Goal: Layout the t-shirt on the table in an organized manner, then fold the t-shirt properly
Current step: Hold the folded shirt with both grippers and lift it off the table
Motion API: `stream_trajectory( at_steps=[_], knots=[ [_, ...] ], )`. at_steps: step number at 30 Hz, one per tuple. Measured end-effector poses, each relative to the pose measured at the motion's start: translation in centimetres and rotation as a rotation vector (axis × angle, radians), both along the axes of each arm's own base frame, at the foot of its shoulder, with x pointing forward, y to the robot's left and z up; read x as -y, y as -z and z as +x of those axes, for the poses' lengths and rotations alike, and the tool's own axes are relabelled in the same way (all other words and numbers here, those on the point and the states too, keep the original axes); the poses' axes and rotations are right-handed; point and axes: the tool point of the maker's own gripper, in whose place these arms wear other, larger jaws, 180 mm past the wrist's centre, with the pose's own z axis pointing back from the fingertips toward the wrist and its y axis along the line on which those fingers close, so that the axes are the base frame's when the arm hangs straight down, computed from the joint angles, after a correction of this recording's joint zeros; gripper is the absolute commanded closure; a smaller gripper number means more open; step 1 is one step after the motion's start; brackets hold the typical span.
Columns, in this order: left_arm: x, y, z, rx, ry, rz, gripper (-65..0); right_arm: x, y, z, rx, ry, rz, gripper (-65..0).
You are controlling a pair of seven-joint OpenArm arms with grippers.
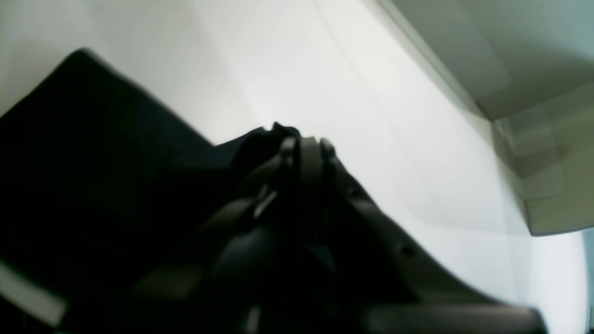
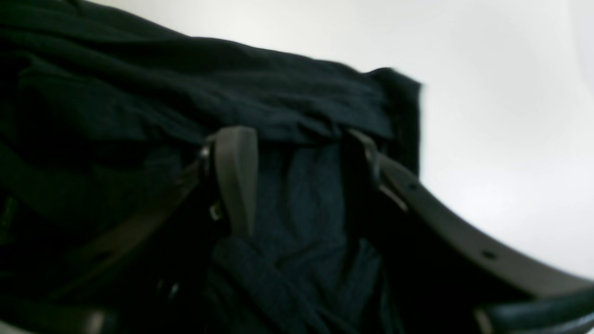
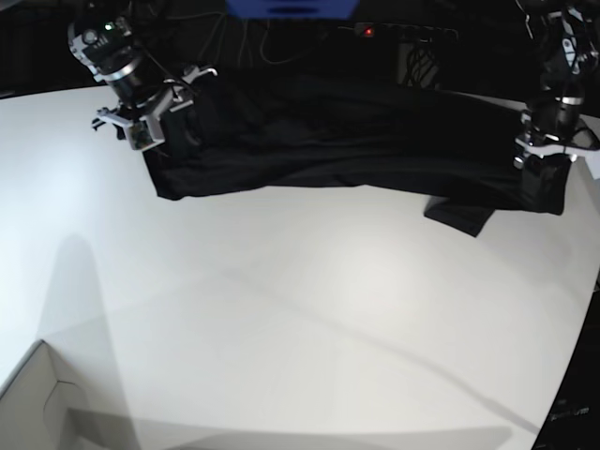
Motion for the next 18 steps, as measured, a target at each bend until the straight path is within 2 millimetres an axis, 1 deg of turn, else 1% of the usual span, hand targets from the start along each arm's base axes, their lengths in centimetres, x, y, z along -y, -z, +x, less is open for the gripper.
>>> stream_trajectory(
  at_steps=[5, 9, 11, 13, 15, 16, 18],
  knots=[
    [0.0, 1.1, -1.6, -0.050, -0.002, -0.006, 0.0, -1.6, 0.0, 0.0, -0.002, -0.038, 0.023, -29.4],
    [0.0, 1.4, -1.9, -0.060, -0.004, -0.007, 0.0, -2.3, -0.1, 0.1, 0.003, -0.054, 0.034, -29.5],
    [0.0, 1.5, -2.0, -0.063, -0.004, -0.007, 0.0, -2.4, -0.5, 1.0, 0.025, -0.059, 0.034, -29.5],
    [-0.1, 1.6, -2.1, -0.067, -0.005, -0.007, 0.0, -2.3, -1.3, 2.3, 0.064, -0.056, 0.029, -29.9],
    [-0.1, 1.6, -2.1, -0.068, -0.005, -0.007, 0.0, -2.3, -2.0, 3.7, 0.100, -0.056, 0.031, -32.2],
    [-0.1, 1.6, -2.1, -0.067, -0.005, -0.008, 0.0, -2.2, -2.1, 4.4, 0.112, -0.059, 0.031, -33.6],
    [0.0, 1.6, -2.0, -0.067, -0.003, -0.008, 0.0, -1.8, -1.6, 5.5, 0.112, -0.085, 0.014, -36.0]
  ],
)
